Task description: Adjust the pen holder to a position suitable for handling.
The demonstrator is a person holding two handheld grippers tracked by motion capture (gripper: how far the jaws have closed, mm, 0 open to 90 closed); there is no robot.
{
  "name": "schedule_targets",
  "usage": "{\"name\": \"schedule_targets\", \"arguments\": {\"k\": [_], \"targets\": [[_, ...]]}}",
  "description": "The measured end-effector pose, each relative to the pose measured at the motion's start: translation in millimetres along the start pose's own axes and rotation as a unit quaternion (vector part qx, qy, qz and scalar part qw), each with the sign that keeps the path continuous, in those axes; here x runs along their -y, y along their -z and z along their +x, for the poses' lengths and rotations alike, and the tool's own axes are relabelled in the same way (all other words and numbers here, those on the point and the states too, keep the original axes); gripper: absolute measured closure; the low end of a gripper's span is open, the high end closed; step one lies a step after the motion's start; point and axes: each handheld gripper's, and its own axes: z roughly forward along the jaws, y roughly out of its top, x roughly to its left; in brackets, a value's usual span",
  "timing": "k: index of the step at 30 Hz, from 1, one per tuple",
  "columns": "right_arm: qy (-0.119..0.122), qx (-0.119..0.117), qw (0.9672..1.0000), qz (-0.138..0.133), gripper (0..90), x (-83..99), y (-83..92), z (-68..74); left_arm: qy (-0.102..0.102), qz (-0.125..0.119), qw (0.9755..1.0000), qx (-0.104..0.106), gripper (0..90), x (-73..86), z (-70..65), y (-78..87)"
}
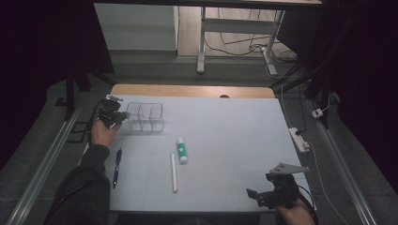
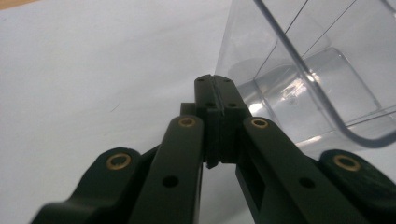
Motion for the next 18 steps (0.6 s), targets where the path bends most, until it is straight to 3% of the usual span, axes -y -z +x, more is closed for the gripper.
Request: {"name": "schedule_targets", "arguments": {"k": [18], "targets": [[0.0,-0.001,1.0,-0.002,2.0,0.3,0.6,-0.5,-0.044,0.014,0.9979,0.044,89.2,-21.3,-56.1,-13.1]]}}
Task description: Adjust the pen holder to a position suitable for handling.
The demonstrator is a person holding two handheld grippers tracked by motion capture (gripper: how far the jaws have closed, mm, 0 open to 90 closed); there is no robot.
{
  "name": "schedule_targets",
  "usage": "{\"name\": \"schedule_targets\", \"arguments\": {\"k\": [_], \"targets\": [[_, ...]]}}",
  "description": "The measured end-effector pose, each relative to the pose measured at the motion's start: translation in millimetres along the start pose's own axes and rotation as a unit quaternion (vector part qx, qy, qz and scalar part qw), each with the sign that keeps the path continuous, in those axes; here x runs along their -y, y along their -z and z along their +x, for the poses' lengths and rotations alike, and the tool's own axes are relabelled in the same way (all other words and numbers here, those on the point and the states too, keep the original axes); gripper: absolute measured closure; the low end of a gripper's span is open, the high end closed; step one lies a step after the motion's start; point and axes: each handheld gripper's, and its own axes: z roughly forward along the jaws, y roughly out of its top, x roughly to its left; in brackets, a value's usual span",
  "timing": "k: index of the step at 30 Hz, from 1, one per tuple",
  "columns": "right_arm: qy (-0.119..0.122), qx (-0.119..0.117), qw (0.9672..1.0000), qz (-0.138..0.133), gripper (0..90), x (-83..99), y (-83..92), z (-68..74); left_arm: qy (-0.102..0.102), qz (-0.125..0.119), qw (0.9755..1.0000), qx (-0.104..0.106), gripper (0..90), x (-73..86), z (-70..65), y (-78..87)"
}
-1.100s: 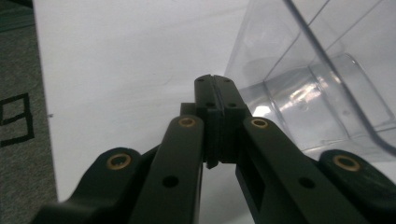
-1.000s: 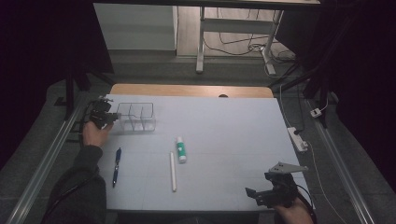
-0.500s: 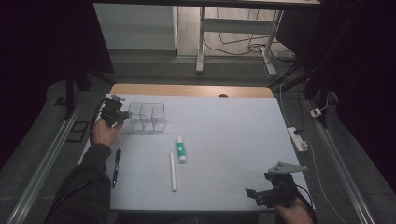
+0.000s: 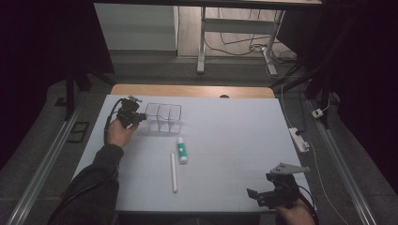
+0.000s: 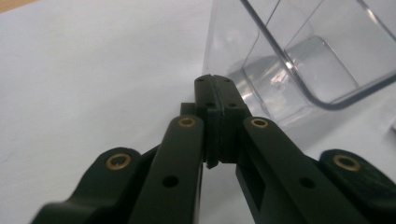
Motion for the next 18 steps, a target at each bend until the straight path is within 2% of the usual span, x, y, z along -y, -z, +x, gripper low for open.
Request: {"name": "schedule_targets", "arguments": {"k": [9,18], "targets": [[0.002,0.001,1.0,-0.001,2.0,0.2,0.3,0.1,-0.015,0.011,0.9995,0.026,89.2,-6.6,-23.9,-7.4],[0.002,0.0,1.0,-0.001,2.0,0.2,0.2,0.2,-0.03,0.01,0.9983,0.049,89.2,-16.2,-50.6,-17.0]]}}
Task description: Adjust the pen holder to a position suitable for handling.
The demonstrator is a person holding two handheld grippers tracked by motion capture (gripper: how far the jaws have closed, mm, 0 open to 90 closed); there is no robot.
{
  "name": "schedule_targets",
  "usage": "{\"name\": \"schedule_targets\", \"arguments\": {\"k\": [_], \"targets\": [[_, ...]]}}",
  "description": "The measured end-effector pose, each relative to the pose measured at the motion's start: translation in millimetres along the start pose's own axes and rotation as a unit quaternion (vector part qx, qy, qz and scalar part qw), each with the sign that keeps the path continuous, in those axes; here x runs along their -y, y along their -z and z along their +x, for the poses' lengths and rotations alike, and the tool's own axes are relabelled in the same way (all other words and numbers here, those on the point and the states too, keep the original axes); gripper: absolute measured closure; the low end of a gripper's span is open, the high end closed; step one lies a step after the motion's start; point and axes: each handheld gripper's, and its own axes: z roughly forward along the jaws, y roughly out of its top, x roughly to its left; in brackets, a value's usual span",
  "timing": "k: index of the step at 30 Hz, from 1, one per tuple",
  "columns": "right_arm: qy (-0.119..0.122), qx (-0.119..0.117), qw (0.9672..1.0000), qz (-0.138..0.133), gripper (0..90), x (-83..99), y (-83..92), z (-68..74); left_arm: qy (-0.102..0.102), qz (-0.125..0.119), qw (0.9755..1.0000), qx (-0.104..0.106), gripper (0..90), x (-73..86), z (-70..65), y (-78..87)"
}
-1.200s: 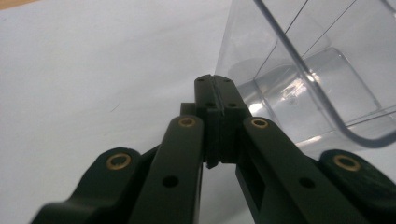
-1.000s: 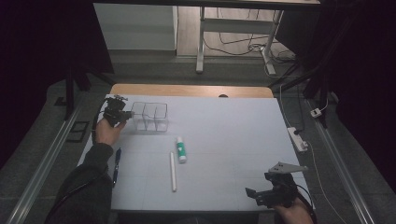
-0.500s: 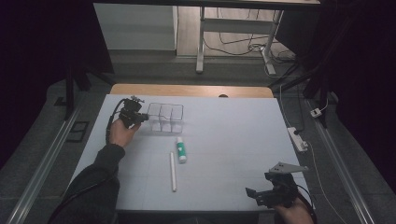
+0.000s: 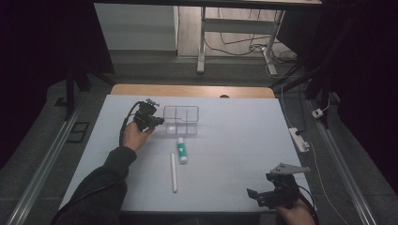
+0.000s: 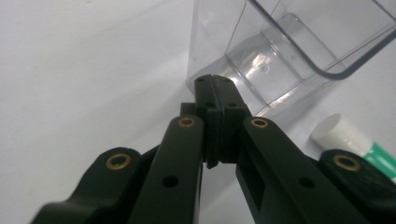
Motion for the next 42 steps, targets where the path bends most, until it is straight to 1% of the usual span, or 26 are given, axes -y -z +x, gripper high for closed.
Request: {"name": "schedule_targets", "arguments": {"k": [8,16,19,23,25,27,30,34,35,37,40,42], "targets": [[0.0,0.001,1.0,0.0,2.0,0.1,0.1,-0.1,-0.007,-0.006,0.9999,0.007,89.2,-11.8,-16.4,-11.9],[-0.001,0.002,1.0,0.001,2.0,0.1,0.2,-0.3,-0.014,-0.006,0.9997,0.018,89.1,-17.6,-25.6,-20.8],[-0.002,0.002,1.0,0.001,2.0,0.1,0.2,-0.3,-0.022,-0.002,0.9996,0.015,89.2,-19.9,-29.3,-25.3],[-0.002,0.003,1.0,0.0,2.0,0.2,0.5,-0.3,-0.024,-0.005,0.9995,0.019,89.0,-20.7,-28.7,-23.9],[-0.005,0.0,1.0,-0.002,2.0,0.3,0.8,-0.4,-0.029,-0.006,0.9995,0.012,87.2,-20.1,-28.2,-19.4],[-0.004,0.0,1.0,-0.003,2.0,0.5,1.0,-0.9,-0.033,-0.008,0.9994,0.008,83.2,-18.8,-27.5,-14.8],[-0.004,0.0,1.0,-0.004,2.0,0.5,1.3,-1.1,-0.031,-0.013,0.9994,0.008,75.2,-15.5,-25.5,-5.4],[-0.003,0.0,1.0,-0.004,2.0,0.5,1.2,-0.7,-0.031,-0.029,0.999,0.013,59.6,-11.3,-23.9,9.3],[-0.003,0.0,1.0,-0.005,2.0,0.5,1.2,-0.7,-0.031,-0.035,0.9988,0.019,56.0,-10.0,-23.6,14.1],[-0.003,0.0,1.0,-0.004,2.0,0.5,1.3,-0.9,-0.031,-0.037,0.9984,0.032,47.2,-8.3,-24.3,20.6],[-0.004,-0.002,1.0,-0.005,2.0,0.6,1.6,-1.2,-0.045,-0.039,0.9978,0.029,36.1,-4.6,-27.5,29.6],[-0.005,-0.002,1.0,-0.006,2.0,0.7,1.6,-1.3,-0.047,-0.043,0.9974,0.033,30.0,-1.3,-28.3,37.0]]}}
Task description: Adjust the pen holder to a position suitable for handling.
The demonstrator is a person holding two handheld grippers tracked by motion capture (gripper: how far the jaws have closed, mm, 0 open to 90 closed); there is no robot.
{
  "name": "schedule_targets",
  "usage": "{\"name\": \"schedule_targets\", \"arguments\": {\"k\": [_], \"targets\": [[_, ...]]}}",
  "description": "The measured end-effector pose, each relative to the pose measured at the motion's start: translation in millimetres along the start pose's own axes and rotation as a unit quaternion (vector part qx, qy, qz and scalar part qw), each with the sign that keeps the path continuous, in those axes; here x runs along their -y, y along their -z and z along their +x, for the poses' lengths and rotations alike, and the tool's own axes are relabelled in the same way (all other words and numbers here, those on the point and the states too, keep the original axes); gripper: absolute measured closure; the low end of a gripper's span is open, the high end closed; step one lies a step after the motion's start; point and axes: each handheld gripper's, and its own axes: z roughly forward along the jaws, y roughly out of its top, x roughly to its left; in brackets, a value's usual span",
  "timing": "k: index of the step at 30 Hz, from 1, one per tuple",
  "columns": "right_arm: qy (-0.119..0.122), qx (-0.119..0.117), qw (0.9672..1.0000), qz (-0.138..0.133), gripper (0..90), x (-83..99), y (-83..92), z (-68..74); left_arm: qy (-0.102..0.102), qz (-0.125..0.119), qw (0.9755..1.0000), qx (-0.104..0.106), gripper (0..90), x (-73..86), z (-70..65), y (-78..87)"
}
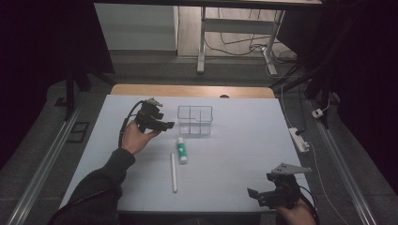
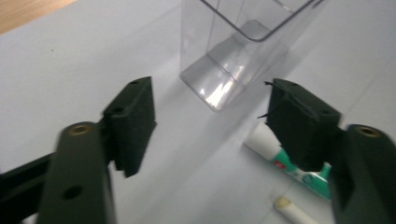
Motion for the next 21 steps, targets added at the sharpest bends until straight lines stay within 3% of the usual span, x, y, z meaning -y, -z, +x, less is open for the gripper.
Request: {"name": "schedule_targets", "arguments": {"k": [4,11,17,21], "targets": [[0.0,0.0,1.0,-0.001,2.0,0.2,0.0,0.0,0.005,-0.009,0.9998,0.018,20.7,7.8,-1.2,14.7],[0.002,-0.002,1.0,-0.002,2.0,0.2,0.3,0.0,0.01,-0.019,0.9994,0.025,5.1,28.9,0.6,39.7],[0.003,-0.003,1.0,-0.001,2.0,0.1,0.4,0.5,0.008,-0.039,0.9987,0.032,0.0,48.0,3.2,57.6],[0.002,-0.002,1.0,-0.003,2.0,0.3,0.8,0.5,0.002,-0.03,0.9993,0.02,0.0,65.0,2.9,69.8]]}}
